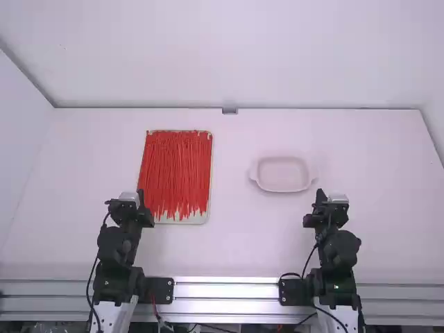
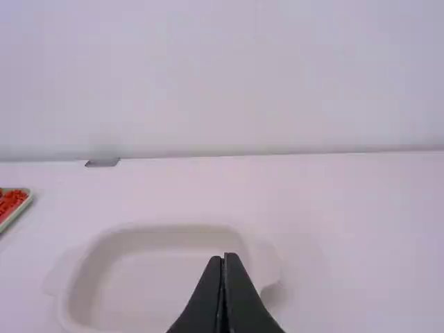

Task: Fasten the cable tie

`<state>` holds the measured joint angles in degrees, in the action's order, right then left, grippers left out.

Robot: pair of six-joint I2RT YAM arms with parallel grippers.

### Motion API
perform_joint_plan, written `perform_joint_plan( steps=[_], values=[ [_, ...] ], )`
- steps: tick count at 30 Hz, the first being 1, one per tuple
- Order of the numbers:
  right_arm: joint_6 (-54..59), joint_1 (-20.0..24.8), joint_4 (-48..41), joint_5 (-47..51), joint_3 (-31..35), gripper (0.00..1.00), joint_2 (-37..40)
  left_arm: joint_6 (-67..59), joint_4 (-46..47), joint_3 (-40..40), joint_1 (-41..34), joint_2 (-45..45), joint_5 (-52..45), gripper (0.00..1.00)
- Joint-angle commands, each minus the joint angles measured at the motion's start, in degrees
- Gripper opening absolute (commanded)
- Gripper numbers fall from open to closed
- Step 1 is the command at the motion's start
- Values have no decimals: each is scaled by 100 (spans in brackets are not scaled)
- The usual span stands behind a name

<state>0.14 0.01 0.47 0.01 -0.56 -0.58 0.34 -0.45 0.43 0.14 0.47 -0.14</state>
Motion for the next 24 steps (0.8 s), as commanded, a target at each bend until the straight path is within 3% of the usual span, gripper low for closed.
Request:
perform_joint_plan(
  steps=[1,11,24],
  values=[
    [15,0,0,-18,0,0,0,-2,0,0,2,0,0,0],
    [-10,-14,14,-42,-134,4,-228,20,30,143,-8,187,-21,4],
    [-119,-164,79,-141,-812,21,-1573,193,59,773,-50,1327,-114,21]
  ],
)
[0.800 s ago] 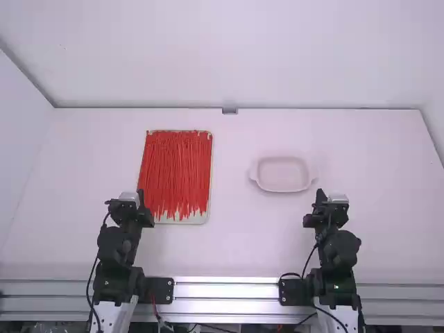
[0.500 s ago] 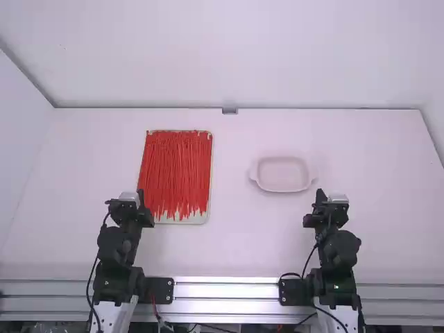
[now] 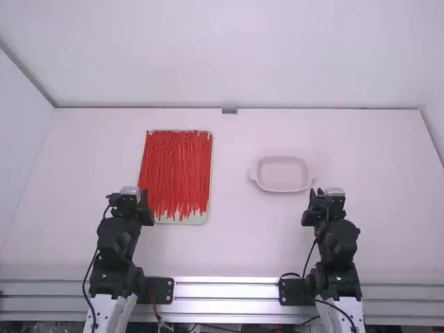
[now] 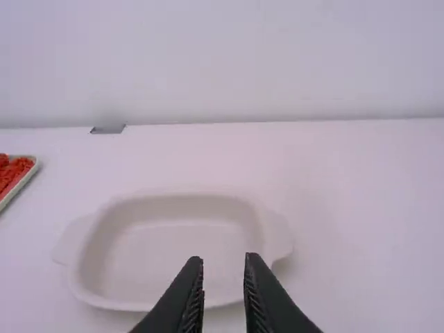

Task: Fasten the cable tie

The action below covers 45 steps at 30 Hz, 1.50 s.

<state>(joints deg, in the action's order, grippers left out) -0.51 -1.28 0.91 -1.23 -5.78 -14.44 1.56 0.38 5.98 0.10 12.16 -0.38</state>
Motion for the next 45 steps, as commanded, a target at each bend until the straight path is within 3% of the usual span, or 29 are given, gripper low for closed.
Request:
perform_joint_plan(
  steps=[1,20,34,45],
  values=[
    [-65,-49,38,-27,-371,23,-340,90,-24,291,-50,288,-100,23],
    [-306,-328,260,-374,-1783,59,-2978,403,-69,1611,-136,2579,-540,59],
    [-178,-1175,-165,-648,-2786,84,-4880,669,494,2572,-200,4232,-786,84],
    [-190,-1673,-95,-766,-3250,95,-5582,747,791,3205,-226,4954,-892,96]
  ],
)
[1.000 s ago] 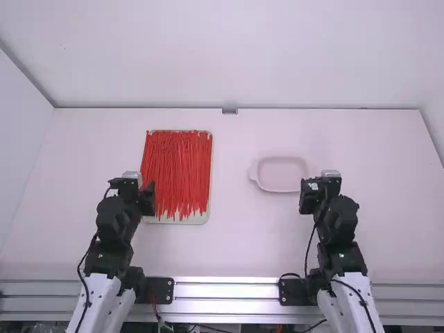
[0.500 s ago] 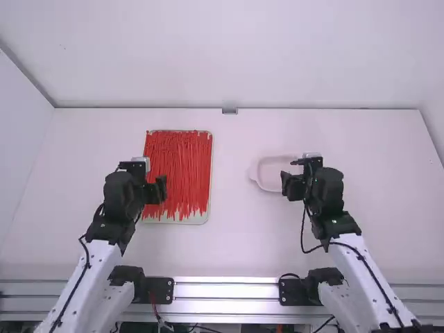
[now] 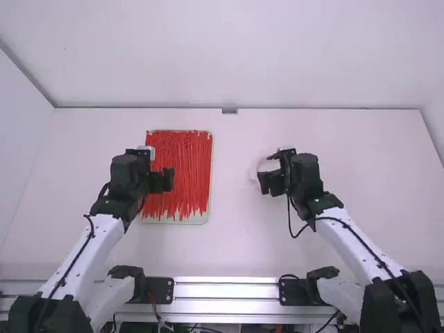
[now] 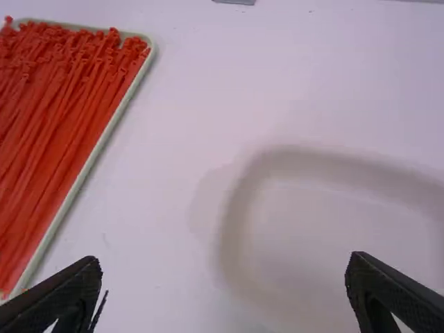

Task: Fasten the cable tie

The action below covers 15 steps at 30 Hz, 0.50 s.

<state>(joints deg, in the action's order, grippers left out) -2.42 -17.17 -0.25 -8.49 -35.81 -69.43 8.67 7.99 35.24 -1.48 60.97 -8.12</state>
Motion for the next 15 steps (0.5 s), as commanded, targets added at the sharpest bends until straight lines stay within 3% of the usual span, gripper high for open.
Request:
perform_joint_plan(
  steps=[1,9,15],
  values=[
    [0,-127,21,-49,-275,96,-103,25,155,419,-72,124,-120,96],
    [-9,-192,20,-68,-365,98,-162,55,529,1147,-76,469,206,99],
    [-4,-190,44,-48,-365,98,-173,50,1067,2031,-79,1246,153,99]
  ],
)
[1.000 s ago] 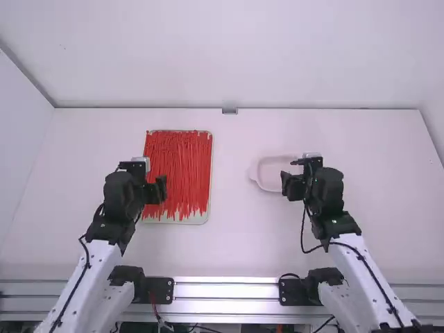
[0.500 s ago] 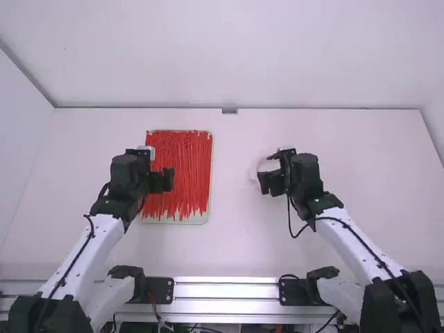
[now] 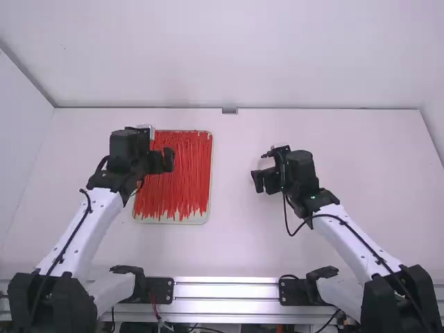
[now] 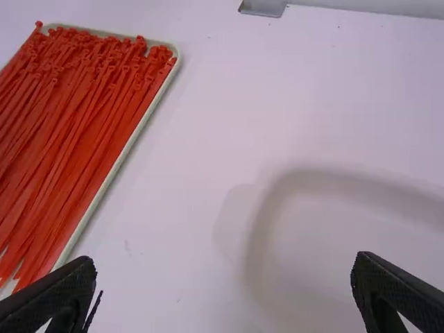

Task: Fasten the cable tie

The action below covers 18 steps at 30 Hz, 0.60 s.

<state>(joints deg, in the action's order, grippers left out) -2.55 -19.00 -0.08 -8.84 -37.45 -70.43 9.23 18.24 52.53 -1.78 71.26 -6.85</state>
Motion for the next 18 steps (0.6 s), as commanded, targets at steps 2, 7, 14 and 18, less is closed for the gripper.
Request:
perform_joint_plan(
  steps=[2,7,14,18],
  values=[
    [9,-7,33,-13,-201,98,-72,-11,166,540,-48,457,28,99],
    [96,-7,-20,-17,-201,98,-70,-70,664,1480,-46,1510,28,99],
    [109,-13,-35,-15,-201,98,-70,-42,1062,2391,-48,2702,505,99],
    [103,-9,-7,-35,-201,98,-70,-4,1099,2612,-48,3101,649,99]
  ],
)
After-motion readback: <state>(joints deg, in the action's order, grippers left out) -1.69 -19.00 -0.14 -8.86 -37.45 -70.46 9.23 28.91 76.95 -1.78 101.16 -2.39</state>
